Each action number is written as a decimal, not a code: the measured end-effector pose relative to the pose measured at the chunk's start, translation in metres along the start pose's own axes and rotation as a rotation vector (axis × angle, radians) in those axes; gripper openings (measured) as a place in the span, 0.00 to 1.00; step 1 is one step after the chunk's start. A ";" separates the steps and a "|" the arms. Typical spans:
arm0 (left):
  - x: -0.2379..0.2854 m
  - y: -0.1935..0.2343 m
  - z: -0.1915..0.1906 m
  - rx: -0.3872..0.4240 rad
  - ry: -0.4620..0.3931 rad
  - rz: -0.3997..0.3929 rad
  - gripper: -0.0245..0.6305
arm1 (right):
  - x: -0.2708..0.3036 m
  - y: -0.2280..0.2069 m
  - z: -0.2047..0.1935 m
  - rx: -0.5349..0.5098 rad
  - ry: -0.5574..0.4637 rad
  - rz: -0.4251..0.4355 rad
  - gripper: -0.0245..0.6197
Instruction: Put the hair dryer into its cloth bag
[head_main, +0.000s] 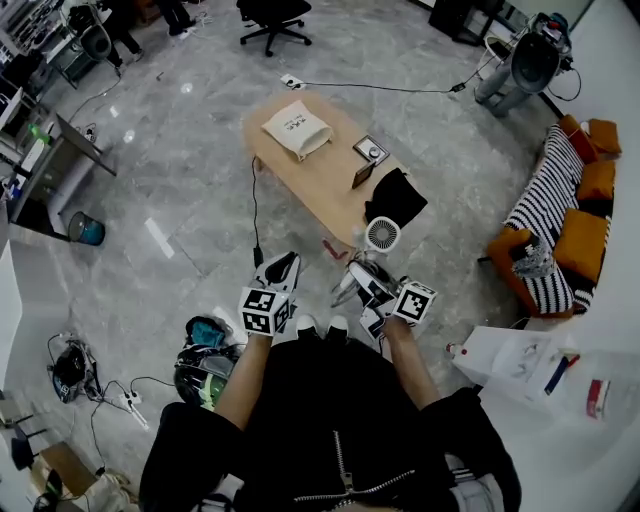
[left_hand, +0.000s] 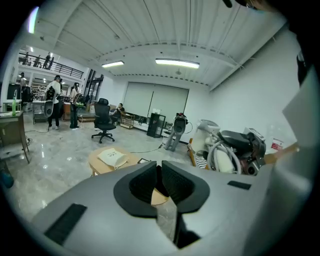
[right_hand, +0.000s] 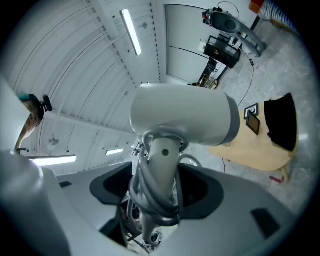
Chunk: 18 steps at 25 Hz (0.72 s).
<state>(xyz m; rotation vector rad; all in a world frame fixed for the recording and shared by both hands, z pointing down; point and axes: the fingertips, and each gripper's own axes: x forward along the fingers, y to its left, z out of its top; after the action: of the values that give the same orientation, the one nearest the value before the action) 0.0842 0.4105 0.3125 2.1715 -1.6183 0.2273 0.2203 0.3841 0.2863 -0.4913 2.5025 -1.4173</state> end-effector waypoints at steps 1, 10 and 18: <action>0.001 -0.002 0.001 0.003 -0.001 -0.003 0.10 | 0.000 0.000 0.001 0.000 -0.001 0.003 0.49; 0.008 -0.009 0.001 0.009 0.002 -0.006 0.10 | 0.003 0.001 -0.004 -0.029 0.056 -0.007 0.49; 0.014 -0.028 0.000 0.029 0.007 -0.019 0.10 | -0.005 -0.001 -0.003 -0.043 0.092 0.003 0.49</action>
<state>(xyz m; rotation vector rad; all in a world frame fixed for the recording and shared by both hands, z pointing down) 0.1148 0.4053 0.3114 2.2050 -1.5988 0.2542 0.2240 0.3885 0.2888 -0.4392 2.6093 -1.4178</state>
